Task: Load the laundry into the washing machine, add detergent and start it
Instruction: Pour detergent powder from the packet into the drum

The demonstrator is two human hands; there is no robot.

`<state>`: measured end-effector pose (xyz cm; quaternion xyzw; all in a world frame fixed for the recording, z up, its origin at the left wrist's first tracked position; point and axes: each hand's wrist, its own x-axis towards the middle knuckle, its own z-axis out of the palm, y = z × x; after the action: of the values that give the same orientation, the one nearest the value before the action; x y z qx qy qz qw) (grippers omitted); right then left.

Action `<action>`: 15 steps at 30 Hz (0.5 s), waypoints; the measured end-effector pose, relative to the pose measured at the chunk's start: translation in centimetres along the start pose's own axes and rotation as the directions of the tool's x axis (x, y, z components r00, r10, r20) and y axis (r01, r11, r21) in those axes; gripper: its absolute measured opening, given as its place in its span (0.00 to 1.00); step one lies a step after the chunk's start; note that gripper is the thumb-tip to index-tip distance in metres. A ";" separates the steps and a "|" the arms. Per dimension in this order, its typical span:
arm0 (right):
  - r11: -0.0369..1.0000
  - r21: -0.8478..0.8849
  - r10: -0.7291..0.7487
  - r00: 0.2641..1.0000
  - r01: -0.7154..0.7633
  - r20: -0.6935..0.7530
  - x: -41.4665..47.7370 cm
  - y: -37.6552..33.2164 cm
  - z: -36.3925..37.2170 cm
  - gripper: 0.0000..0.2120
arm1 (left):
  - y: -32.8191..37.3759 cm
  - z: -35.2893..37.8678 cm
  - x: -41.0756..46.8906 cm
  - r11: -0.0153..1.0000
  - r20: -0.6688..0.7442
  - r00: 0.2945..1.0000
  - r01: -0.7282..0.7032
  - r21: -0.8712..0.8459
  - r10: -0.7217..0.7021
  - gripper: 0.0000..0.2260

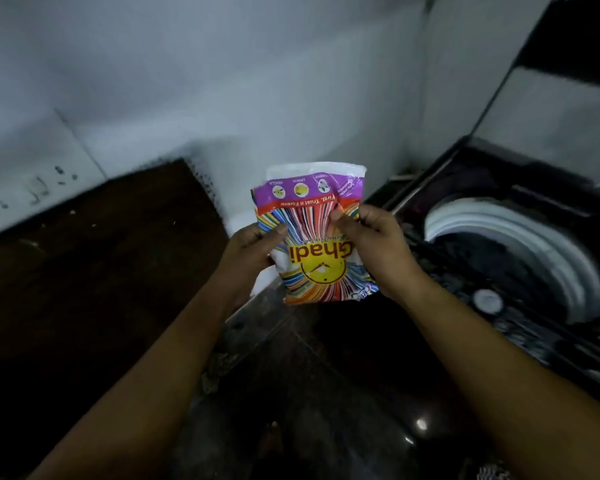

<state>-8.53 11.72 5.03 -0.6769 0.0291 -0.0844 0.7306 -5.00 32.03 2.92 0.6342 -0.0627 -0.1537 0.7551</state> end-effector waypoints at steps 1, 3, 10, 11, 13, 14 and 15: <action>1.000 0.008 -0.017 1.000 0.017 -0.010 -0.8 -1.5 -1.3 0.14 | 1.1 1.8 -0.3 1.000 0.006 1.000 -0.008 -0.008 0.008 0.17; 0.999 0.035 -0.023 0.999 0.025 -0.034 -2.3 -4.3 -4.0 0.14 | 3.0 5.6 -0.6 0.999 0.057 0.997 -0.042 -0.025 0.043 0.14; 0.995 0.008 -0.101 0.975 0.104 -0.197 -7.0 -10.2 -13.5 0.16 | 8.9 17.8 -0.2 0.980 0.168 0.978 -0.093 -0.175 0.122 0.11; 0.994 0.029 -0.098 0.971 0.107 -0.219 -7.8 -10.2 -14.6 0.17 | 9.4 19.2 -0.1 0.975 0.172 0.979 -0.076 -0.208 0.113 0.15; 0.993 0.064 -0.074 0.954 0.096 -0.291 -9.7 -10.5 -16.5 0.17 | 10.5 22.3 0.1 0.969 0.191 0.978 -0.037 -0.245 0.086 0.19; 0.992 0.090 -0.054 0.945 0.087 -0.324 -10.6 -10.5 -17.0 0.17 | 10.9 23.7 0.0 0.964 0.229 0.970 -0.025 -0.263 0.087 0.19; 0.989 0.124 -0.034 0.930 0.085 -0.367 -11.5 -10.4 -17.7 0.16 | 11.2 25.2 0.2 0.960 0.277 0.956 -0.012 -0.280 0.093 0.19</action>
<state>-23.46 -4.59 13.05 -0.5982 0.1372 -0.2323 0.7546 -10.41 9.95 18.53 0.4919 -0.1667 -0.2313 0.8226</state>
